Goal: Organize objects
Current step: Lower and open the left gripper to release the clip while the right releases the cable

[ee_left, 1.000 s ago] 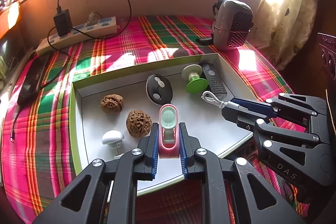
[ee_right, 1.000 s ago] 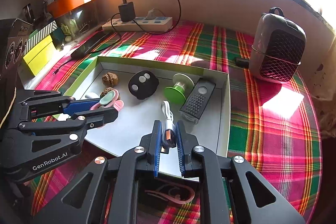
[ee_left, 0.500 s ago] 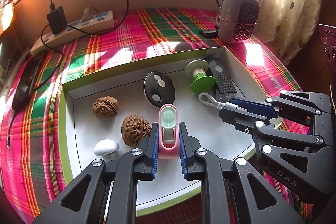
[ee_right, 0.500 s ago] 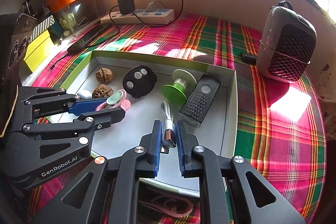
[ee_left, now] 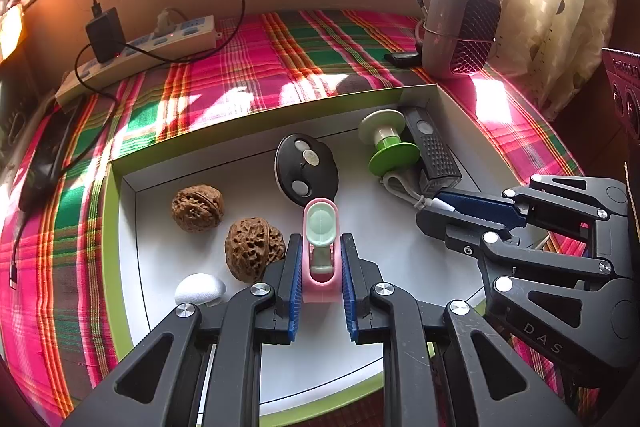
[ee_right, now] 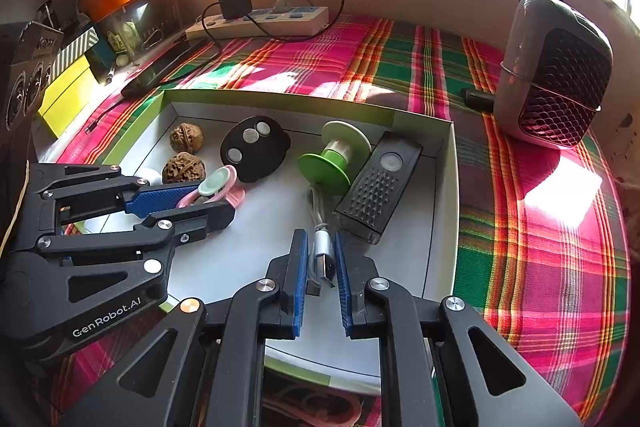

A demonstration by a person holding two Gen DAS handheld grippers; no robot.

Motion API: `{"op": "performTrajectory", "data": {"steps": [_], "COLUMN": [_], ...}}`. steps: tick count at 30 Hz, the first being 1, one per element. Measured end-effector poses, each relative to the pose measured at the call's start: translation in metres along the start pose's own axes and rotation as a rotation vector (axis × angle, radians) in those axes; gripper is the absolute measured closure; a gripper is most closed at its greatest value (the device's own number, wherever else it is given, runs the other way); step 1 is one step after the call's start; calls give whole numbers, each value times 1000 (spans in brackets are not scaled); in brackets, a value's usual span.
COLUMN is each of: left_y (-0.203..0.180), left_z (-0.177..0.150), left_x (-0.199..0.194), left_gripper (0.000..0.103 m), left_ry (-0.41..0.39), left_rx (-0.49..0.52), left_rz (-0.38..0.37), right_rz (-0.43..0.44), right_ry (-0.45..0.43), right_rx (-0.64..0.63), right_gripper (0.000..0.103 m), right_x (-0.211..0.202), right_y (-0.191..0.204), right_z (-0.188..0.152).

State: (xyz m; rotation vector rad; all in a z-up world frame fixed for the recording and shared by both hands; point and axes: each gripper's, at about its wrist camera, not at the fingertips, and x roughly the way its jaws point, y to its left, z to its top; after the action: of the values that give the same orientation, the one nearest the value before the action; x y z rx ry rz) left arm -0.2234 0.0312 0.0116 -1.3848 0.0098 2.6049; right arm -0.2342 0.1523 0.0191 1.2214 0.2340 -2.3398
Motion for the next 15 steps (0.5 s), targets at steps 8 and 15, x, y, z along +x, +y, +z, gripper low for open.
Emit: {"op": "performTrajectory", "data": {"steps": [8, 15], "left_y": [0, 0], "left_z": [0, 0], "left_x": [0, 0], "left_gripper": [87, 87], "left_ry": [0, 0], "left_rx": [-1, 0], "left_rz": [1, 2], "right_rz": [-12, -17], "right_ry": [-2, -4], "right_rx": [-6, -9], "right_gripper": [88, 88], "right_x": [1, 1], "right_y": [2, 2], "right_z": [0, -1]}}
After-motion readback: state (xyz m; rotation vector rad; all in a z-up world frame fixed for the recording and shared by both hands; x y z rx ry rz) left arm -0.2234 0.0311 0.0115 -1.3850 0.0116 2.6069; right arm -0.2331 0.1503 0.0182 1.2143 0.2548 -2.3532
